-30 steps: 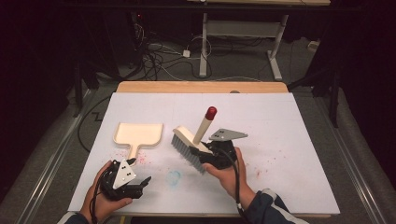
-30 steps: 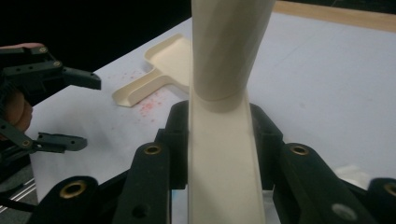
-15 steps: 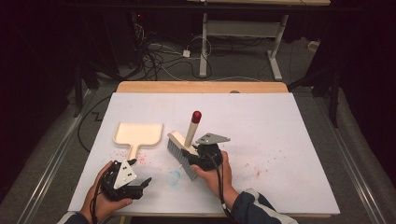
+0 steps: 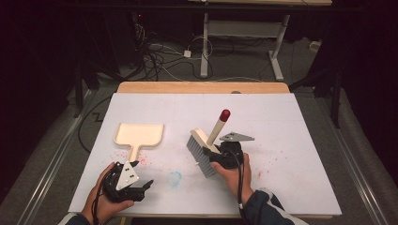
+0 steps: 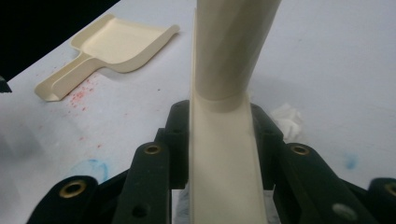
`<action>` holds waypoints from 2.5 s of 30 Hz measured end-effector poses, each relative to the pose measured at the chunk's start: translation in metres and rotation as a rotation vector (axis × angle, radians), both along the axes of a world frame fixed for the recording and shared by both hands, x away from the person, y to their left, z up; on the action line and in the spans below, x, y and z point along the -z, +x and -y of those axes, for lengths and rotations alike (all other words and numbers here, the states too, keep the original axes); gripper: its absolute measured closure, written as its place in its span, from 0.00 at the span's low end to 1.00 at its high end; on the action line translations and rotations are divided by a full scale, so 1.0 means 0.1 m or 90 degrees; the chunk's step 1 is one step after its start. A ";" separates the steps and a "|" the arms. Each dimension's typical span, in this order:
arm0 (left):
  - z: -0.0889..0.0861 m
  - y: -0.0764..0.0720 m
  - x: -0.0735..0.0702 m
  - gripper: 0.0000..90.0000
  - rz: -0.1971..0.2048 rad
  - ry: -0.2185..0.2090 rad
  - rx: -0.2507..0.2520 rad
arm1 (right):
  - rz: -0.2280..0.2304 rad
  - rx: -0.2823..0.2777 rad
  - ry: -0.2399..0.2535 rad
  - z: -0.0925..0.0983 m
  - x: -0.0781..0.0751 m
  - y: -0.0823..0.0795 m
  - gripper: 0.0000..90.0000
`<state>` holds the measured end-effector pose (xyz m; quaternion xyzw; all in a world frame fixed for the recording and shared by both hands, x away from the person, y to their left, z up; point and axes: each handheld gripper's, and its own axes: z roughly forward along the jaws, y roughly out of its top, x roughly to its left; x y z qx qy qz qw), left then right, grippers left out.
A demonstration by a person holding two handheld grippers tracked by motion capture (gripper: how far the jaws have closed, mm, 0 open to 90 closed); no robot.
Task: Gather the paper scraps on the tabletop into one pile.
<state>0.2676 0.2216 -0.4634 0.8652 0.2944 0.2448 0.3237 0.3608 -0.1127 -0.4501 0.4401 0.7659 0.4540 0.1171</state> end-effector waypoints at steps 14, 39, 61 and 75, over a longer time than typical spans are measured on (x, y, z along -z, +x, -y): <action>0.00 0.00 0.00 0.23 0.000 0.004 0.004 | 0.079 -0.027 -0.001 0.22 -0.36 -0.08 0.75; 0.01 0.07 0.03 0.23 -0.011 0.012 -0.006 | 0.252 -0.219 -0.159 0.37 -0.33 0.97 0.75; 0.03 0.06 0.06 0.23 -0.021 0.011 0.007 | 0.242 -0.442 -0.203 0.17 -0.06 0.92 0.75; 0.05 0.06 0.05 0.23 -0.025 0.010 0.010 | 0.233 -0.474 -0.172 0.67 -0.13 0.69 0.75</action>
